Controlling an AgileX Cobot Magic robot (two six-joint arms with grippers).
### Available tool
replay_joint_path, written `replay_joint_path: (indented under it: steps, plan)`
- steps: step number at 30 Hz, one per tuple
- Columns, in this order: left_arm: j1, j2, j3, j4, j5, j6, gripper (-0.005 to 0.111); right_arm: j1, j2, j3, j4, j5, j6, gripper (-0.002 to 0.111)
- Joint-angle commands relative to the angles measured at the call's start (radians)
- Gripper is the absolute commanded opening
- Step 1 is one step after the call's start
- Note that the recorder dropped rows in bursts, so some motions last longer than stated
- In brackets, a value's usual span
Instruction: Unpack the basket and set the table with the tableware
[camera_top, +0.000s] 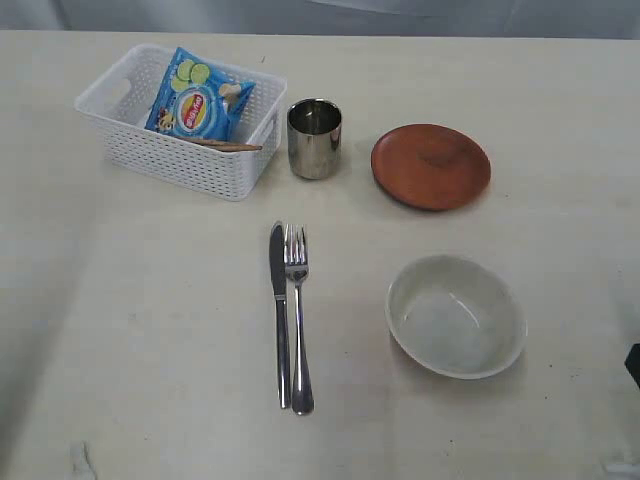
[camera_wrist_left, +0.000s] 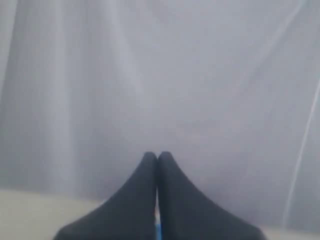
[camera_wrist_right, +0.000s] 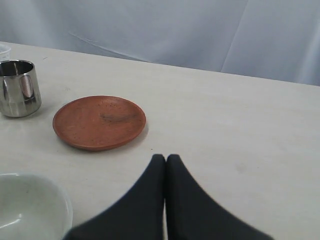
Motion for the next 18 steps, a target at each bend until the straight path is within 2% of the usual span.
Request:
replay_joint_path:
  steps: [1,3,7,8,11,15,18]
  plan:
    - [0.002,-0.003,0.002,-0.021,-0.320,-0.125,0.000,-0.005,-0.005,0.003,-0.008,-0.002,0.002,0.000]
    - [0.002,-0.003,0.002,-0.021,-0.289,-0.127,0.000,-0.005,-0.005,0.003,-0.008,-0.002,0.002,0.000]
    - [0.002,0.119,-0.147,-0.021,-0.006,-0.150,0.000,-0.005,-0.005,0.003,-0.008,-0.002,0.009,0.000]
    - [0.002,0.163,-0.182,-0.017,0.029,-0.144,0.000,-0.005,-0.005,0.003,-0.008,-0.002,0.009,0.000]
    - [0.002,0.351,-0.318,-0.017,0.127,-0.137,0.000,-0.005,-0.005,0.003,-0.008,-0.002,0.009,0.000]
    - [0.002,0.657,-0.562,-0.017,0.364,-0.080,0.001,-0.005,-0.005,0.003,-0.008,-0.002,0.009,0.000]
    - [0.002,0.877,-0.734,-0.021,0.492,0.029,0.013,-0.005,-0.005,0.003,-0.008,-0.002,0.009,0.000]
